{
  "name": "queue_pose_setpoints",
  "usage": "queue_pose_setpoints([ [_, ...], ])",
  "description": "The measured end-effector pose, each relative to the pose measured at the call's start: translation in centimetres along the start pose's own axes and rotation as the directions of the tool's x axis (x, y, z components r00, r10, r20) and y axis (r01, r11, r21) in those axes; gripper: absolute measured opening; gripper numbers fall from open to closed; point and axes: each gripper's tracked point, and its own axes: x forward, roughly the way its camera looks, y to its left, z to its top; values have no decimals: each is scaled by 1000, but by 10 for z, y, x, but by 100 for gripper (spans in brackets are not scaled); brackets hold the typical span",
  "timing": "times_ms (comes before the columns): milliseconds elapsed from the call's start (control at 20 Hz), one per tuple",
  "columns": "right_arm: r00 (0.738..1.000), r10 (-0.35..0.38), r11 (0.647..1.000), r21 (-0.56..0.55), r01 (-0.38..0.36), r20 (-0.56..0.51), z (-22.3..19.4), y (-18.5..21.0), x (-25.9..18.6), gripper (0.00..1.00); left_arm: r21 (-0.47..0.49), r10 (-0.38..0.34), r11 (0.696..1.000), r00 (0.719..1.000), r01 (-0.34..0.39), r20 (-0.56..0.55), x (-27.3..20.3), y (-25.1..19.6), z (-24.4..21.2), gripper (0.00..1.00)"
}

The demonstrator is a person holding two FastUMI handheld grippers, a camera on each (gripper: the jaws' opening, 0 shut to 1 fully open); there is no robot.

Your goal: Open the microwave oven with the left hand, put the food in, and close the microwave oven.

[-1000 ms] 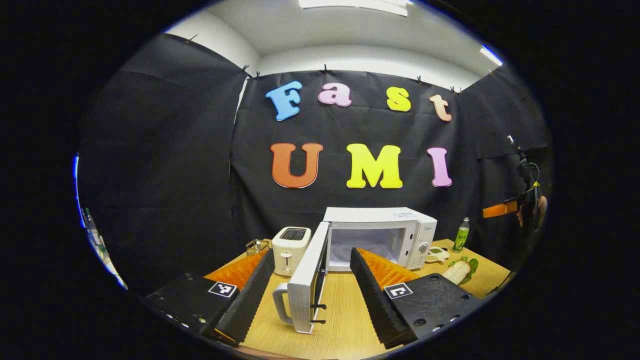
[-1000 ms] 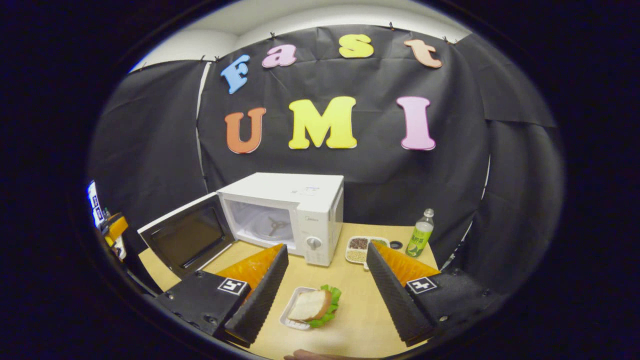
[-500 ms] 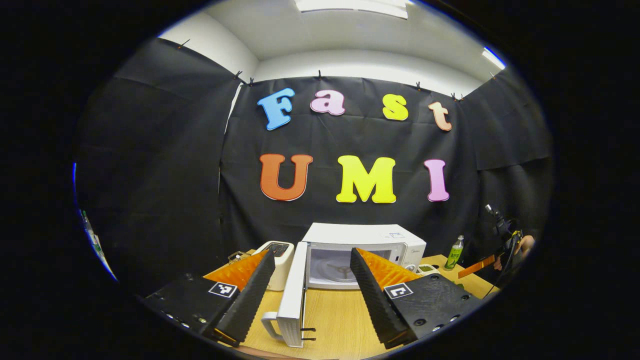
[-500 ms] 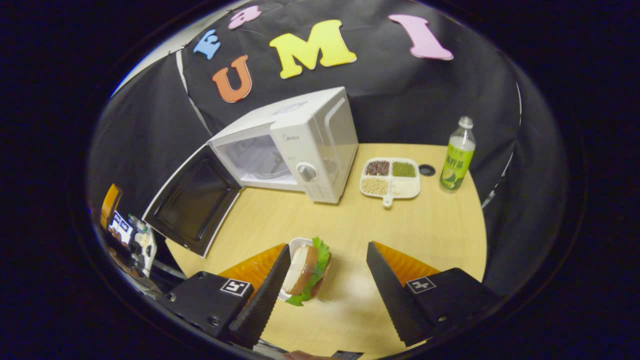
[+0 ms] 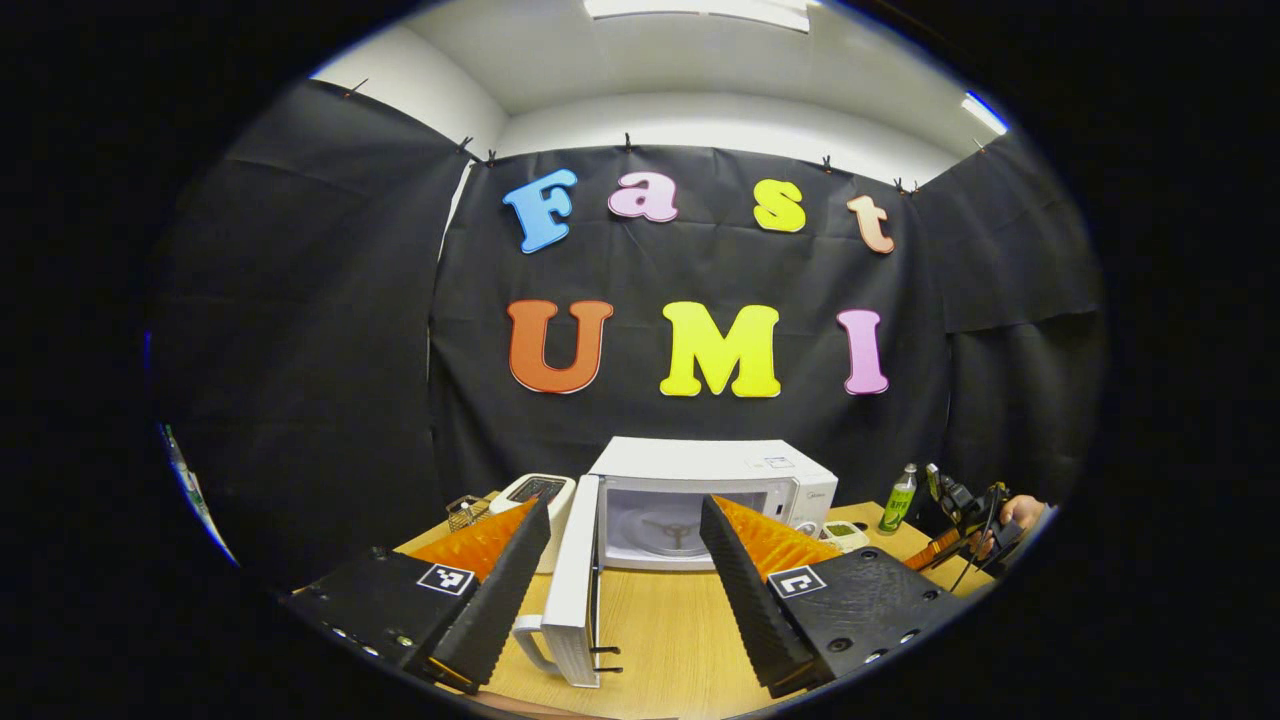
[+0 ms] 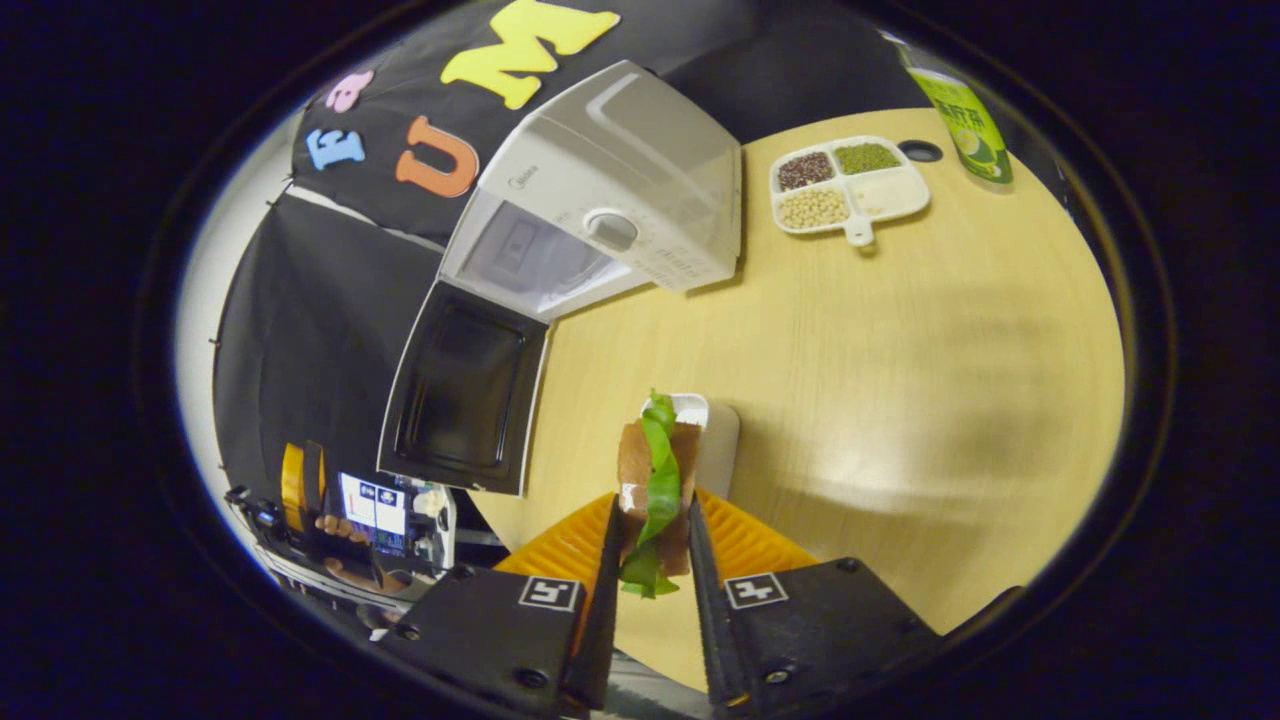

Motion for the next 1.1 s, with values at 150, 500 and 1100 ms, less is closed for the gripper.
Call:
queue_pose_setpoints([
  [150,995,-66,990,-123,75,72,12,15,-18,29,-8,1,1000,1000,-1,4,0,9,-2,90],
  [500,953,-187,826,-487,285,240,8,88,-46,37,-13,-27,1000,1000,28,13,-6,30,-11,91],
  [1100,782,-209,626,-534,568,587,46,165,14,36,45,-30,999,1000,30,0,-24,60,-27,90],
])
